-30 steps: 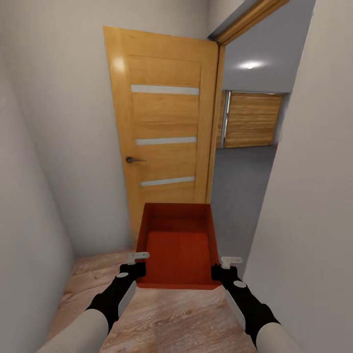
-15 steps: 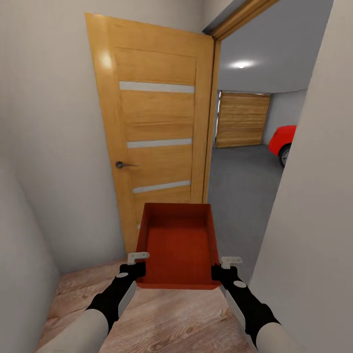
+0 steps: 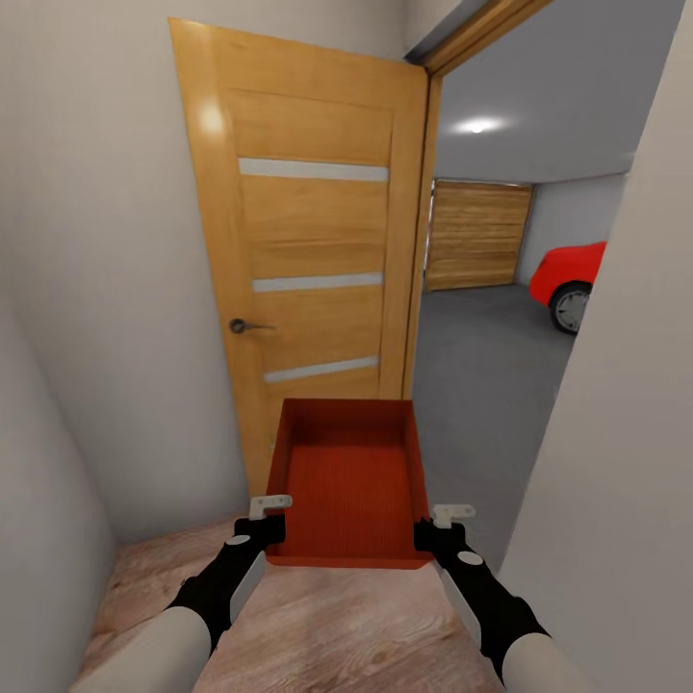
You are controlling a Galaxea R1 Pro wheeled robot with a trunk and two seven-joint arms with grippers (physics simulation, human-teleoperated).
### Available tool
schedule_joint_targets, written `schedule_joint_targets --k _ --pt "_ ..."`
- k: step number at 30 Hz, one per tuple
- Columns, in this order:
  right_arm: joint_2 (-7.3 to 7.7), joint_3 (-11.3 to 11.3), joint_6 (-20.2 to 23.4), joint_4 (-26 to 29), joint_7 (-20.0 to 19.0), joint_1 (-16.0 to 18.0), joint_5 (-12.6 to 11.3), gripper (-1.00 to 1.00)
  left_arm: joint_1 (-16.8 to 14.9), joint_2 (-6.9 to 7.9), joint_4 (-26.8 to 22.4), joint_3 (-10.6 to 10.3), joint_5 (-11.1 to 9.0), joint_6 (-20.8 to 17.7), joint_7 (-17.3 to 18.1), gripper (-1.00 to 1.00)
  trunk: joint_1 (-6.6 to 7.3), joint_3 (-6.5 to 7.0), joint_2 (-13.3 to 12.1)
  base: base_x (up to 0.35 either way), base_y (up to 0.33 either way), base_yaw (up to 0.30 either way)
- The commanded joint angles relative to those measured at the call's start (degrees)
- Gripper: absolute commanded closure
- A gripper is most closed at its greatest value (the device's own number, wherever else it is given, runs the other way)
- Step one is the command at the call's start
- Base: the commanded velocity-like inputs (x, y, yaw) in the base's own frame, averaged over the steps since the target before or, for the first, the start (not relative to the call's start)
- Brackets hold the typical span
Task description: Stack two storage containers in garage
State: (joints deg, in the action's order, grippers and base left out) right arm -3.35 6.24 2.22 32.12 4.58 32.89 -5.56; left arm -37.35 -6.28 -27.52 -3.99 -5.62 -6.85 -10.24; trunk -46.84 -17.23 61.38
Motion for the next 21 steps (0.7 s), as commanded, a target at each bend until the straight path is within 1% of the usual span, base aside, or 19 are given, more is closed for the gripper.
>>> schedule_joint_targets --k 1,6,8,13,14,18,21 --pt "0.1 0.1 -0.1 0.3 0.5 0.1 -0.2 1.0 0.0 0.13 0.0 -0.1 -0.8 -0.4 -0.7 1.0 -0.03 -0.07 0.0 0.236 0.214 0.0" --pt "0.1 0.1 -0.1 0.3 0.5 0.1 -0.3 1.0 0.0 0.13 0.0 -0.1 -0.8 -0.4 -0.7 1.0 -0.03 -0.07 0.0 0.243 0.222 -0.004" --pt "0.1 0.2 -0.1 0.3 0.6 0.1 -0.3 1.0 0.0 0.13 0.0 -0.1 -0.8 -0.3 -0.7 1.0 -0.03 -0.07 0.0 0.244 0.225 -0.113" --pt "0.06 0.7 -0.2 0.3 1.0 0.1 -0.8 1.0 0.0 0.13 0.0 0.0 -0.8 -0.3 -0.7 1.0 -0.03 -0.07 0.0 0.245 0.223 -0.245" --pt "0.06 -0.3 -0.2 0.3 1.0 0.1 -0.7 1.0 0.0 0.13 0.0 2.0 -0.8 -0.3 -0.7 1.0 -0.03 -0.07 0.0 0.245 0.221 -0.281" --pt "0.07 -0.3 -0.2 0.3 1.0 0.1 -0.7 1.0 0.0 0.13 -0.1 2.0 -0.8 -0.3 -0.8 1.0 -0.03 -0.07 0.0 0.233 0.205 -0.285" --pt "0.07 -0.3 -0.2 0.3 1.0 0.1 -0.7 1.0 0.0 0.13 -0.1 2.0 -0.8 -0.3 -0.8 1.0 -0.03 -0.07 0.0 0.135 0.101 -0.286"
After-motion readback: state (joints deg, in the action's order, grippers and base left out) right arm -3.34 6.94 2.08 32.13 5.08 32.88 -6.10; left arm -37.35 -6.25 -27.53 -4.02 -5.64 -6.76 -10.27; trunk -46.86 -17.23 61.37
